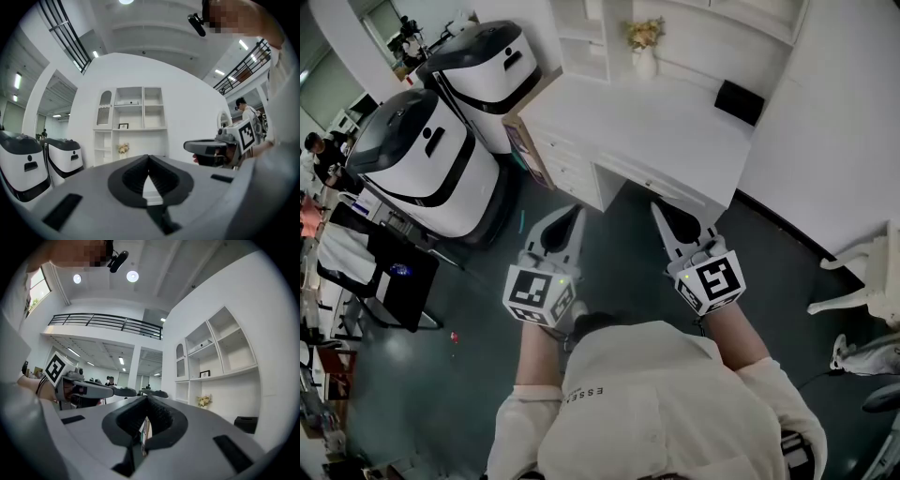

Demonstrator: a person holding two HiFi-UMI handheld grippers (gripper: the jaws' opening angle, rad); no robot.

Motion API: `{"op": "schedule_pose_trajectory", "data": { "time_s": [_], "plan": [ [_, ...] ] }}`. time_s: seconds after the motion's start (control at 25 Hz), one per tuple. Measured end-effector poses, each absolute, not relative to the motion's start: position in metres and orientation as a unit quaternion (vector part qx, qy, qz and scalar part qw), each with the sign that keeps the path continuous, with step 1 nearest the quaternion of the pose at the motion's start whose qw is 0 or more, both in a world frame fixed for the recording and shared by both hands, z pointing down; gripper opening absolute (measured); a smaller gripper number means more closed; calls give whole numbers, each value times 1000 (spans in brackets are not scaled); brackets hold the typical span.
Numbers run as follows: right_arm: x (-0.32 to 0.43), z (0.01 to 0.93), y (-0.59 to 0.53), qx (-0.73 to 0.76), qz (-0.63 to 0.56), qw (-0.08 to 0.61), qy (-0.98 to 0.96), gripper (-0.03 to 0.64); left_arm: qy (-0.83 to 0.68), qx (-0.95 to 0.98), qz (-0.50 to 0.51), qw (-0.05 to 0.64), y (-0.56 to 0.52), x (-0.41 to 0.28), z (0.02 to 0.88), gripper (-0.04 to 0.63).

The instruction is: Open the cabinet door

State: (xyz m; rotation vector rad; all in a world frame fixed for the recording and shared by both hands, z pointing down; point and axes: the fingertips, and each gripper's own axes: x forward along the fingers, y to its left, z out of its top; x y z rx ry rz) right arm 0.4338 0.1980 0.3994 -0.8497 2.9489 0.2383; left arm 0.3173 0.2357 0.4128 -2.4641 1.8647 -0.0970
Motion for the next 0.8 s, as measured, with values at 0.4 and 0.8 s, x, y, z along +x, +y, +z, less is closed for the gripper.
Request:
{"op": "schedule_pose_trajectory", "data": {
  "time_s": [0.4, 0.8],
  "plan": [
    [429, 413, 182, -272, 69, 22, 960, 15, 632, -773, -21, 47, 213, 306, 413, 302],
    [361, 414, 143, -263, 67, 11, 962, 15, 625, -781, -3, 14, 172, 235, 417, 301]
  ]
}}
